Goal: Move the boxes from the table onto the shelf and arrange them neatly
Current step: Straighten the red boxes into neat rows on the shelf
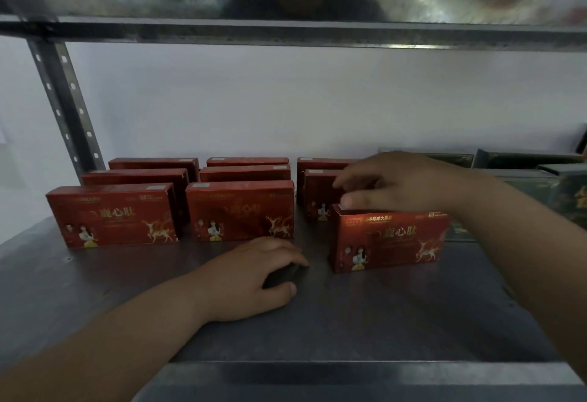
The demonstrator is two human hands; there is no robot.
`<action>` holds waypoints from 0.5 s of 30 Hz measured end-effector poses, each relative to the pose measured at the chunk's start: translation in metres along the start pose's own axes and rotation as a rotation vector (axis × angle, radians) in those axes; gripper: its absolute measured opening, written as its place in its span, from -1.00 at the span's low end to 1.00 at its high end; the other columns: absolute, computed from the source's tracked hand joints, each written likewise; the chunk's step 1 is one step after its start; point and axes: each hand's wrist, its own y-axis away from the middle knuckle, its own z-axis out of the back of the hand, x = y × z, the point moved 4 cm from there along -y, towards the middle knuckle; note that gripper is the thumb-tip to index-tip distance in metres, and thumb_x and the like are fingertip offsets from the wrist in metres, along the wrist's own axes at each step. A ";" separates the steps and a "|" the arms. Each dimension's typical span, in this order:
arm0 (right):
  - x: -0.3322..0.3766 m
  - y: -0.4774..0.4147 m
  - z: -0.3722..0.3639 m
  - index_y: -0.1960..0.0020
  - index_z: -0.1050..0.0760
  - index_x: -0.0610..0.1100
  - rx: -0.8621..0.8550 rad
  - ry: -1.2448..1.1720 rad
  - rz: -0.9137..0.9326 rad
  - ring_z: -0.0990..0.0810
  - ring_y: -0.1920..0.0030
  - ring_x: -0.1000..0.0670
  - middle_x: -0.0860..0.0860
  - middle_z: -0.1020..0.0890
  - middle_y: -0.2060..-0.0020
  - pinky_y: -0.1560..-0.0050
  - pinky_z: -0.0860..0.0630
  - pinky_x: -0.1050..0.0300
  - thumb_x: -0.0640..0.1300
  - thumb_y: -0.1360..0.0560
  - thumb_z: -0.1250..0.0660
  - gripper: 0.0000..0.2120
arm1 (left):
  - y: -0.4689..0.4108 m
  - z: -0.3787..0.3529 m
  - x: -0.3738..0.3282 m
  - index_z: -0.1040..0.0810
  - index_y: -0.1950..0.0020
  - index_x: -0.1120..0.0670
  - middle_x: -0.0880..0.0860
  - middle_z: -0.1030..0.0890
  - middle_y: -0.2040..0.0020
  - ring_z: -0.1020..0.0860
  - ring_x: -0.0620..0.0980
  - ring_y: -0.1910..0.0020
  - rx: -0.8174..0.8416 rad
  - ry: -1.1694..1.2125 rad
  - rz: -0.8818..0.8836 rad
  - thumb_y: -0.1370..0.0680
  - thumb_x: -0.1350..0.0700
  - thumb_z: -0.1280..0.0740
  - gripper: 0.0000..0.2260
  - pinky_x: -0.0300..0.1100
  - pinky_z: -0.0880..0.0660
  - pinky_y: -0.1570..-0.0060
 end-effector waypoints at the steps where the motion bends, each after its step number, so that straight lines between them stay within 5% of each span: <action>1: -0.002 0.004 -0.004 -0.27 -0.48 0.33 0.033 0.022 -0.007 -0.54 -0.15 0.26 0.30 -0.60 -0.12 -0.20 -0.49 0.17 0.52 -0.29 -0.31 -0.39 | 0.000 0.002 0.000 -0.36 -0.40 -0.24 -0.27 -0.34 -0.37 -0.26 -0.34 -0.35 -0.035 -0.007 -0.009 -0.59 -0.17 -0.22 -0.63 -0.25 -0.30 -0.36; 5: -0.009 0.005 -0.019 -0.30 -0.46 0.29 0.034 0.157 0.019 -0.53 -0.14 0.15 0.23 -0.57 -0.17 -0.20 -0.51 0.05 0.26 -0.31 -0.52 -0.41 | 0.005 0.027 0.000 -0.50 -0.26 -0.16 -0.23 -0.49 -0.17 -0.45 -0.23 -0.21 -0.306 -0.011 -0.038 -0.56 -0.12 -0.23 -0.71 -0.22 -0.44 -0.19; 9: -0.010 -0.011 -0.030 -0.45 -0.40 0.15 -0.025 0.166 0.021 -0.44 -0.34 0.05 0.11 -0.49 -0.37 -0.33 -0.37 0.14 0.16 -0.40 -0.52 -0.33 | 0.001 0.079 0.010 -0.57 -0.17 -0.10 -0.22 -0.55 -0.04 -0.51 -0.27 -0.08 -0.559 0.006 -0.001 -0.54 0.02 -0.32 -0.79 -0.45 -0.39 -0.06; 15: -0.006 -0.038 -0.035 -0.52 -0.31 0.14 -0.015 0.187 -0.033 -0.42 -0.36 -0.01 0.03 -0.45 -0.40 -0.35 -0.38 0.04 0.15 -0.46 -0.46 -0.32 | -0.031 0.138 0.055 -0.56 -0.14 -0.16 -0.21 -0.56 -0.01 -0.53 -0.31 0.00 -0.438 -0.086 0.193 -0.58 0.11 -0.32 -0.80 -0.38 -0.43 0.01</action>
